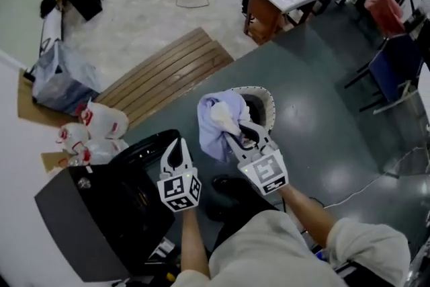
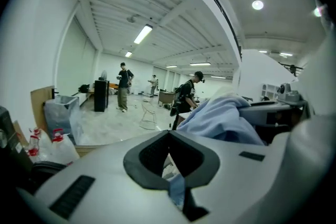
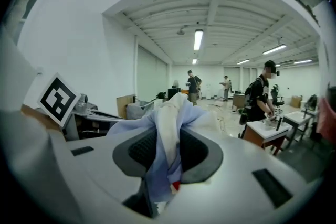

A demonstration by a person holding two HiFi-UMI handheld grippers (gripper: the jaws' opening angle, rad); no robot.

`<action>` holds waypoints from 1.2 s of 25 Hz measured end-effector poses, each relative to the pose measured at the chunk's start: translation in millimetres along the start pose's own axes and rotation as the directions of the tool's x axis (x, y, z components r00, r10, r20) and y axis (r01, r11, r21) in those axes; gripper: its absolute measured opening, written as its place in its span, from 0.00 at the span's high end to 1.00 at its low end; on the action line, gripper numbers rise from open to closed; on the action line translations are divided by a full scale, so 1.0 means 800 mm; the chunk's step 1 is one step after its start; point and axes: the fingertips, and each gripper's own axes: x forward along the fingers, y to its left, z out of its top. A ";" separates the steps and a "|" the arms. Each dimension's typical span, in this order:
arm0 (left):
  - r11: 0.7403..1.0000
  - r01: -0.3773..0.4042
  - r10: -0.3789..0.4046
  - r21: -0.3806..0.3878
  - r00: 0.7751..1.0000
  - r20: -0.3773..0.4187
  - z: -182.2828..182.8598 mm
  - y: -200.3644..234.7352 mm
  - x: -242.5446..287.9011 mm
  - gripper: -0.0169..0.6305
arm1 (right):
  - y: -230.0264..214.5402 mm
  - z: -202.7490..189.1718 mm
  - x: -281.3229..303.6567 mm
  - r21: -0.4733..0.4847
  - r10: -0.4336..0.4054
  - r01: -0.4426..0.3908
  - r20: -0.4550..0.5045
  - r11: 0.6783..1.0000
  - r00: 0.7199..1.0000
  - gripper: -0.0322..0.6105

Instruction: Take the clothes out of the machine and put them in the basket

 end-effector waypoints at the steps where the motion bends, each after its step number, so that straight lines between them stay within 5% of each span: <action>1: 0.999 0.032 -0.032 0.007 0.999 -0.008 -0.001 -0.017 0.014 0.95 | -0.022 -0.009 -0.006 0.010 -0.034 0.034 -0.009 0.999 0.999 0.78; 7: 0.987 0.155 -0.153 0.037 0.987 -0.053 -0.018 -0.086 0.082 0.95 | -0.126 -0.048 -0.021 0.027 -0.189 0.190 -0.044 0.981 0.981 0.78; 13: 0.982 0.184 -0.180 0.030 0.978 -0.102 -0.046 -0.101 0.116 0.95 | -0.180 -0.133 0.000 0.059 -0.254 0.265 -0.151 0.962 0.955 0.77; 24: 0.989 0.147 -0.145 -0.002 0.973 -0.182 -0.132 -0.060 0.139 0.95 | -0.211 -0.361 0.105 0.121 -0.242 0.315 -0.408 0.941 0.880 0.75; 26: 0.990 0.144 -0.142 -0.004 0.971 -0.190 -0.141 -0.061 0.141 0.95 | -0.219 -0.398 0.122 0.155 -0.211 0.311 -0.457 0.938 0.864 0.64; 27: 0.990 0.142 -0.141 -0.004 0.971 -0.194 -0.144 -0.062 0.142 0.95 | -0.223 -0.409 0.127 0.170 -0.203 0.315 -0.474 0.934 0.857 0.46; 28: 0.990 0.141 -0.139 -0.005 0.971 -0.196 -0.145 -0.063 0.143 0.95 | -0.227 -0.414 0.128 0.175 -0.209 0.327 -0.479 0.929 0.852 0.39; 30: 0.990 0.138 -0.137 -0.006 0.971 -0.197 -0.144 -0.065 0.146 0.95 | -0.234 -0.409 0.124 0.169 -0.234 0.346 -0.467 0.923 0.853 0.38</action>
